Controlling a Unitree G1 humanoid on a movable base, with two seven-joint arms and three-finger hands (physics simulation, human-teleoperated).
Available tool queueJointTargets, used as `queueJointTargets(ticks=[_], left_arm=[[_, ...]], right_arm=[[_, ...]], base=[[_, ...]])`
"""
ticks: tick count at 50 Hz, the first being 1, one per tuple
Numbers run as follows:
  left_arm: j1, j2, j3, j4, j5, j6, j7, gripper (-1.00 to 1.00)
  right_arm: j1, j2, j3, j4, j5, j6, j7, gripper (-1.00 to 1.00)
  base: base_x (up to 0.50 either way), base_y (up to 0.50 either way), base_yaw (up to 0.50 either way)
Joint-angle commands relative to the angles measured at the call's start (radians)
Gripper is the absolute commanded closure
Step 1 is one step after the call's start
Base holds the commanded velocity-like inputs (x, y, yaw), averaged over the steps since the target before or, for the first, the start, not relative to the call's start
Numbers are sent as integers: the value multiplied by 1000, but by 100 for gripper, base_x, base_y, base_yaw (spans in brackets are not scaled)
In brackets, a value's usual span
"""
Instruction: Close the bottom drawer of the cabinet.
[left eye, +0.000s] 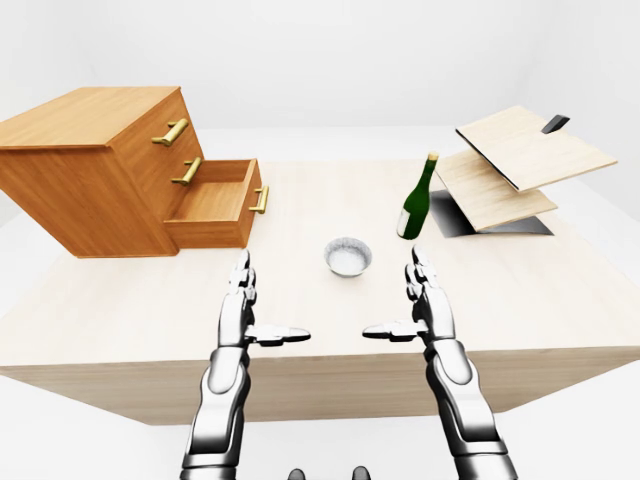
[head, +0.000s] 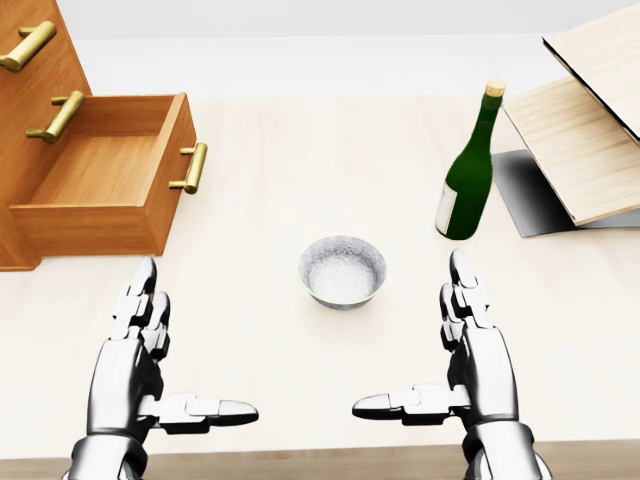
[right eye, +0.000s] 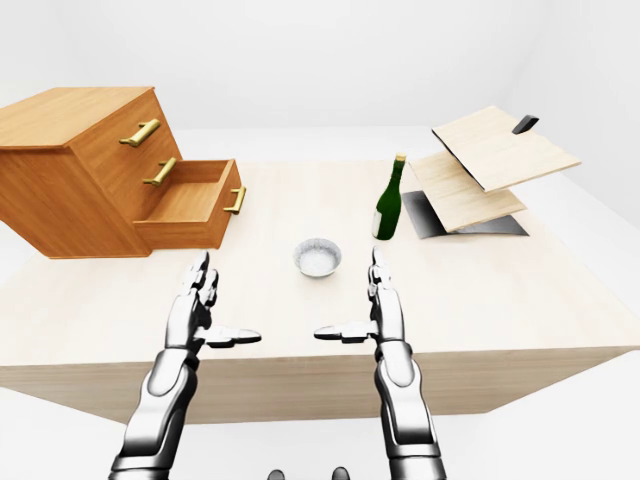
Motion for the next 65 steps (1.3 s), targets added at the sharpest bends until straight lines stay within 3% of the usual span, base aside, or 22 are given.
queueJointTargets(ticks=[1, 16, 17, 18, 19, 20, 22, 23, 34, 40, 41, 43, 55, 65], left_arm=[[10, 9, 20, -10, -25, 0, -36, -100], [10, 8, 23, -5, -37, -12, -39, -100], [10, 9, 23, -4, -32, -5, -35, -100], [9, 11, 19, -7, -10, 17, -19, -100], [6, 12, 14, -1, 10, 13, -10, -100], [6, 13, 7, -4, 20, 32, -14, -100], [14, 7, 2, -10, 30, 13, -8, -100], [20, 4, 3, -6, 15, -15, -20, -100], [24, 5, 10, -22, -22, -13, -39, -100], [23, 7, 14, -30, -27, -9, -41, -100], [25, 6, 13, -36, -27, -8, -40, -100], [23, 5, 11, -25, -23, -19, -40, -100], [28, 3, 5, -24, -20, -26, -43, -100], [33, 3, 5, -32, -22, -26, -44, -100]], right_arm=[[3, -12, -23, 2, 5, 0, 22, -100], [7, -12, -24, -4, 4, 0, 26, -100], [8, -12, -23, -4, 4, 0, 26, -100], [10, -12, -23, -10, 3, 3, 26, -100], [9, -12, -23, -9, 3, 2, 26, -100], [8, -12, -23, -4, 3, 0, 26, -100], [10, -11, -22, -10, 2, 3, 26, -100], [10, -12, -22, -11, 2, 4, 26, -100], [6, -13, -26, 3, 5, -4, 27, -100], [19, -16, -37, -76, 16, 38, 26, -100], [29, -23, -57, -155, 37, 79, 29, -100], [35, -30, -83, -231, 49, 88, 22, -100], [17, -72, -325, -591, 235, 88, -26, -100], [14, -88, -411, -663, 328, 88, -85, -100]], base=[[0, 0, 0], [0, 0, 0], [0, 0, 0], [0, 0, 0], [0, 0, 0], [0, 0, 0], [0, 0, 0], [0, 0, 0], [0, 0, 0], [0, 0, 0], [0, 0, 0], [0, 0, 0], [0, 0, 0], [0, 0, 0]])
